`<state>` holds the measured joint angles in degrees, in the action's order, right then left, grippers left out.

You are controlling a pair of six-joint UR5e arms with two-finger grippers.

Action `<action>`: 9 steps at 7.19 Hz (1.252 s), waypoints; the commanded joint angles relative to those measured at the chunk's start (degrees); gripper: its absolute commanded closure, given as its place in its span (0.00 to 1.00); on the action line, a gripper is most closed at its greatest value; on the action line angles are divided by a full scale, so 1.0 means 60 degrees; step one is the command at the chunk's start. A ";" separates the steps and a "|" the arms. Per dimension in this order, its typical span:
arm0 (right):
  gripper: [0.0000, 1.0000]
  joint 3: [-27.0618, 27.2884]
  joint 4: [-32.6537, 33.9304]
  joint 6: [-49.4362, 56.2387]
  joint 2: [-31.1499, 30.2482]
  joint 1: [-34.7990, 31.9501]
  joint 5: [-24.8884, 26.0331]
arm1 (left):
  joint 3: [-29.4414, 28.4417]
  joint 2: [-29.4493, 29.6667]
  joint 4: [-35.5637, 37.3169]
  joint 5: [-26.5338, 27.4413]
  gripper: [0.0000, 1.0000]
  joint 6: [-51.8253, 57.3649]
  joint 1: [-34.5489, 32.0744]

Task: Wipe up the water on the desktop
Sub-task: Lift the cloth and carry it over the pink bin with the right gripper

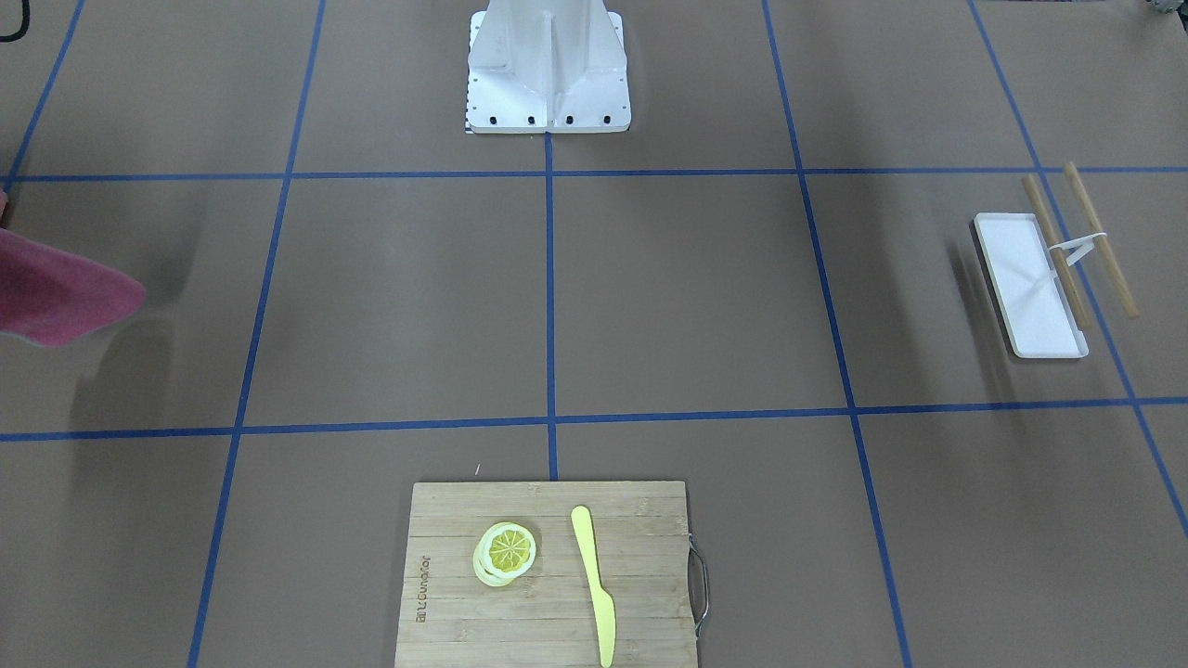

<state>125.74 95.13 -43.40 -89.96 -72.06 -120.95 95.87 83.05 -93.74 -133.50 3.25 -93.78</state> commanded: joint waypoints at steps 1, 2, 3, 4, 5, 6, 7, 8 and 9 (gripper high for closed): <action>1.00 0.0122 0.1190 0.2330 -0.0138 -0.1447 -0.0335 | -0.0011 0.0000 0.0008 0.0000 0.01 0.0000 0.0000; 1.00 0.0122 0.1833 0.3545 -0.0197 -0.2018 -0.0335 | -0.0011 0.0000 0.0008 0.0000 0.01 0.0000 0.0000; 1.00 0.0064 0.2144 0.4877 -0.0473 -0.2488 -0.0350 | -0.0011 0.0000 -0.0006 0.0000 0.01 0.0014 0.0015; 1.00 -0.0053 0.2162 0.5949 -0.0838 -0.2898 -0.0350 | -0.0011 0.0000 -0.0006 0.0000 0.01 0.0000 0.0001; 1.00 -0.0286 0.2104 0.6772 -0.1190 -0.3280 -0.0582 | 0.0004 0.0015 -0.0006 0.0000 0.01 0.0000 0.0015; 1.00 -0.0854 0.2031 0.7983 -0.1411 -0.3791 -0.1193 | 0.0004 0.0015 -0.0006 0.0000 0.01 0.0000 0.0015; 1.00 -0.1570 0.2030 0.9243 -0.1427 -0.4202 -0.1272 | 0.0018 0.0015 -0.0006 -0.0015 0.01 0.0014 0.0015; 1.00 -0.2375 0.1784 1.0314 -0.1471 -0.4554 -0.1244 | 0.0018 0.0015 -0.0021 -0.0015 0.01 0.0015 0.0001; 1.00 -0.3050 0.1158 1.0774 -0.1515 -0.4804 -0.1243 | 0.0018 0.0015 -0.0021 0.0000 0.01 0.0015 0.0015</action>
<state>112.80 105.44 15.71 -98.66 -98.59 -128.25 95.96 83.14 -93.84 -133.56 3.33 -93.72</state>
